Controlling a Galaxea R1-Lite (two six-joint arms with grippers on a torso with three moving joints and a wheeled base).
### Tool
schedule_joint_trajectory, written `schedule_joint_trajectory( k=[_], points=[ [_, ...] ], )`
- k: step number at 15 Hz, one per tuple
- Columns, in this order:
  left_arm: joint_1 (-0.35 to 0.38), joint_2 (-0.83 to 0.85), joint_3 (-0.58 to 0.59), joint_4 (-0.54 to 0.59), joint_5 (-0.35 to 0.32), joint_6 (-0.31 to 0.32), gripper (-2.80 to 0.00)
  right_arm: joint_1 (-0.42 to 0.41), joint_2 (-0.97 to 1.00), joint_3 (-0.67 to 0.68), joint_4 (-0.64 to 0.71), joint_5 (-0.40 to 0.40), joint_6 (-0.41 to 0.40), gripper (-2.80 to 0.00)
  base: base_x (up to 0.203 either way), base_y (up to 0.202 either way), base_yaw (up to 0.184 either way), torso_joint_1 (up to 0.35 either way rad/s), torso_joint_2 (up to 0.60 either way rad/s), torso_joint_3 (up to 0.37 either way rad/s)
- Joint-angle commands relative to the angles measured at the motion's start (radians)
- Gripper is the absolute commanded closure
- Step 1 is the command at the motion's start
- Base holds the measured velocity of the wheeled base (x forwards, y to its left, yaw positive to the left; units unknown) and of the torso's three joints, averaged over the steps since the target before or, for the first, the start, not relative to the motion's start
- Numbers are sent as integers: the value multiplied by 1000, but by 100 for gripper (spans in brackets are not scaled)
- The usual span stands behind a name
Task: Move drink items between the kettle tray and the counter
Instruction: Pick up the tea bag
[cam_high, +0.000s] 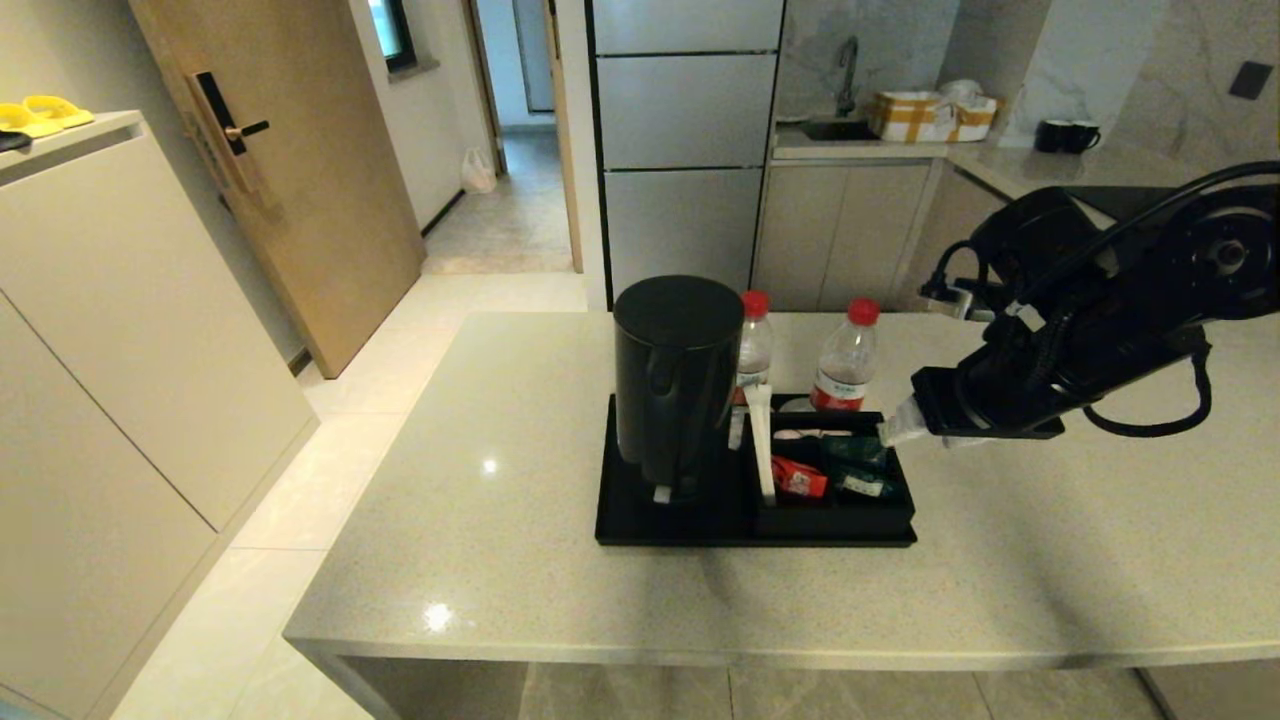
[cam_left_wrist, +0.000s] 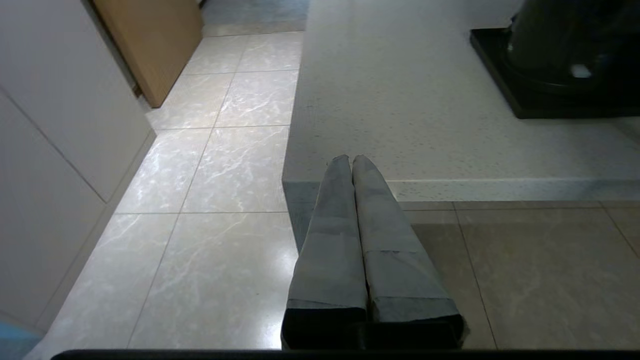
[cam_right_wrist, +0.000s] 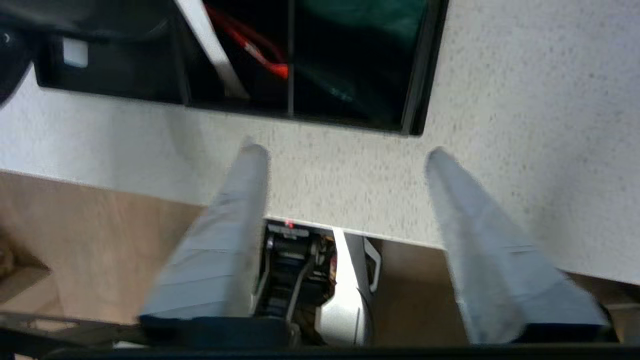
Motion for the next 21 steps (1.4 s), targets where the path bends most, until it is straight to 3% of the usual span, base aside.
schedule_joint_trajectory(
  k=[1, 4, 8, 12, 14, 16, 21],
  points=[
    [0, 1, 0, -1, 0, 0, 0, 3, 28, 3, -3, 2, 0, -280, 0, 0, 0, 0, 0, 0],
    [0, 1, 0, -2, 0, 0, 0, 20, 43, 9, -27, 19, -49, -280, 0, 0, 0, 0, 0, 0],
    [0, 1, 0, 0, 0, 0, 0, -51, 61, 14, -28, 93, -410, -280, 0, 0, 0, 0, 0, 0],
    [0, 1, 0, -1, 0, 0, 0, -103, 73, 10, -7, 107, -606, -280, 0, 0, 0, 0, 0, 0],
    [0, 1, 0, 0, 0, 0, 0, -103, 106, -22, -10, 111, -638, -280, 0, 0, 0, 0, 0, 0],
    [0, 1, 0, 0, 0, 0, 0, -91, 128, -53, 1, 168, -663, -280, 0, 0, 0, 0, 0, 0],
    [0, 1, 0, 0, 0, 0, 0, -19, 174, -37, 5, 179, -688, -280, 0, 0, 0, 0, 0, 0]
  ],
)
